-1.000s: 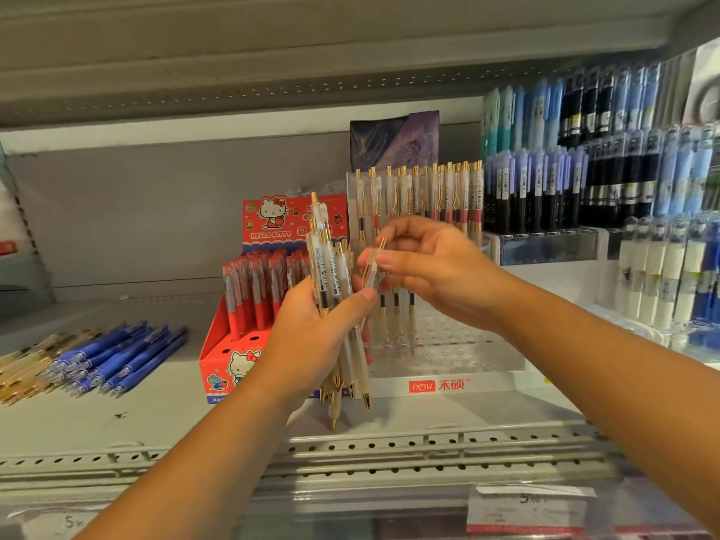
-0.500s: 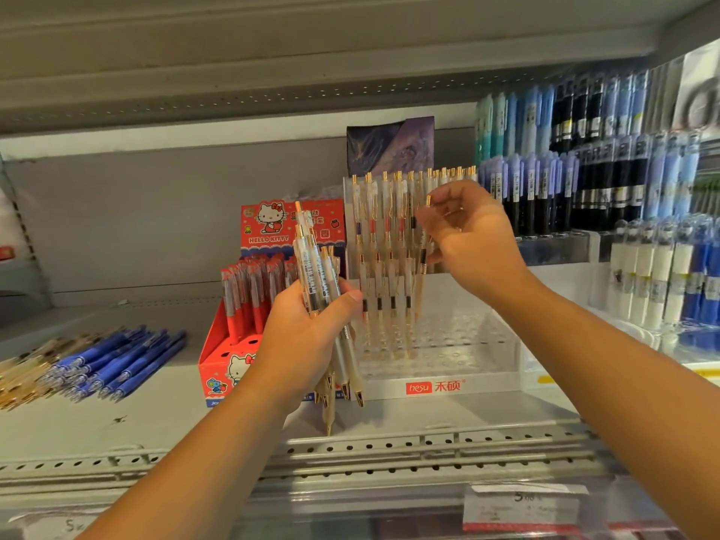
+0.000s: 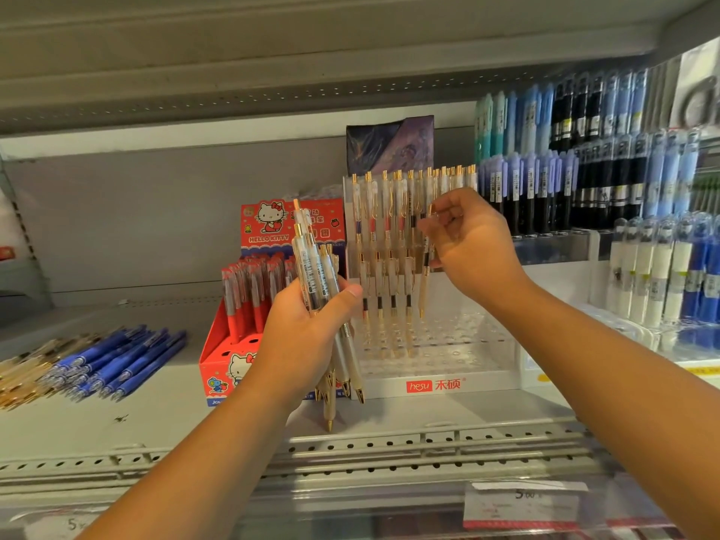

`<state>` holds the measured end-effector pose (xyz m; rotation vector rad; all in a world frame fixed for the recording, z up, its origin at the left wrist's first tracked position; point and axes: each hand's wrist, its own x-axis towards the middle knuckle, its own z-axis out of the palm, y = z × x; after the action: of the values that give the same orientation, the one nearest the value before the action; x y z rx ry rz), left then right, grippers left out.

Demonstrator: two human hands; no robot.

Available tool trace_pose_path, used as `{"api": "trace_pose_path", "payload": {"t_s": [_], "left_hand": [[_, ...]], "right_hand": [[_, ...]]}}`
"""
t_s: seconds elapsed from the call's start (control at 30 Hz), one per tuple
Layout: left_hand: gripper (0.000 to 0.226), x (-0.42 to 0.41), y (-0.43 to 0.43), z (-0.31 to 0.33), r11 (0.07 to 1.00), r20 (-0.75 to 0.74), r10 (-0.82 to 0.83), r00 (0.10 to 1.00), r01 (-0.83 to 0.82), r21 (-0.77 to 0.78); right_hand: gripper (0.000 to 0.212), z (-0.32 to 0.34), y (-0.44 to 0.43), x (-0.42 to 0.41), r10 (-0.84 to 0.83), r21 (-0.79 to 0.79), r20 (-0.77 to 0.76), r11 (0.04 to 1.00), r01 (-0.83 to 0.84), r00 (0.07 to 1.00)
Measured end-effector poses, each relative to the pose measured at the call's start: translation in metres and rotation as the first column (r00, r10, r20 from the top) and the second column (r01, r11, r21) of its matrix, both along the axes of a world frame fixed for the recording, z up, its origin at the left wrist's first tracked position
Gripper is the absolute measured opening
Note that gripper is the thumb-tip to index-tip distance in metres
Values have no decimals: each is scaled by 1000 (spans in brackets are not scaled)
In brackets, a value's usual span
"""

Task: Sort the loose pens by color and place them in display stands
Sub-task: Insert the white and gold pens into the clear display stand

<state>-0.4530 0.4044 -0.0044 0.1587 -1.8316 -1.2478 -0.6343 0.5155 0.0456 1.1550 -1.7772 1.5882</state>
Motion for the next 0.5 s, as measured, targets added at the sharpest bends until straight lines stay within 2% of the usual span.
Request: {"api": "trace_pose_path", "payload": {"t_s": [0.13, 0.23, 0.3, 0.5], "left_hand": [[3, 0, 0, 0, 1000, 4, -2, 1000, 2, 11], [3, 0, 0, 0, 1000, 2, -3, 1000, 3, 21], [2, 0, 0, 0, 1000, 4, -3, 1000, 3, 22], [2, -1, 0, 0, 1000, 9, 6, 1000, -6, 24]], "right_hand": [[16, 0, -1, 1, -24, 132, 51, 991, 17, 998], [13, 3, -2, 1, -12, 260, 195, 965, -39, 981], [18, 3, 0, 2, -55, 374, 177, 927, -15, 983], [23, 7, 7, 0, -22, 371, 250, 926, -75, 968]]}}
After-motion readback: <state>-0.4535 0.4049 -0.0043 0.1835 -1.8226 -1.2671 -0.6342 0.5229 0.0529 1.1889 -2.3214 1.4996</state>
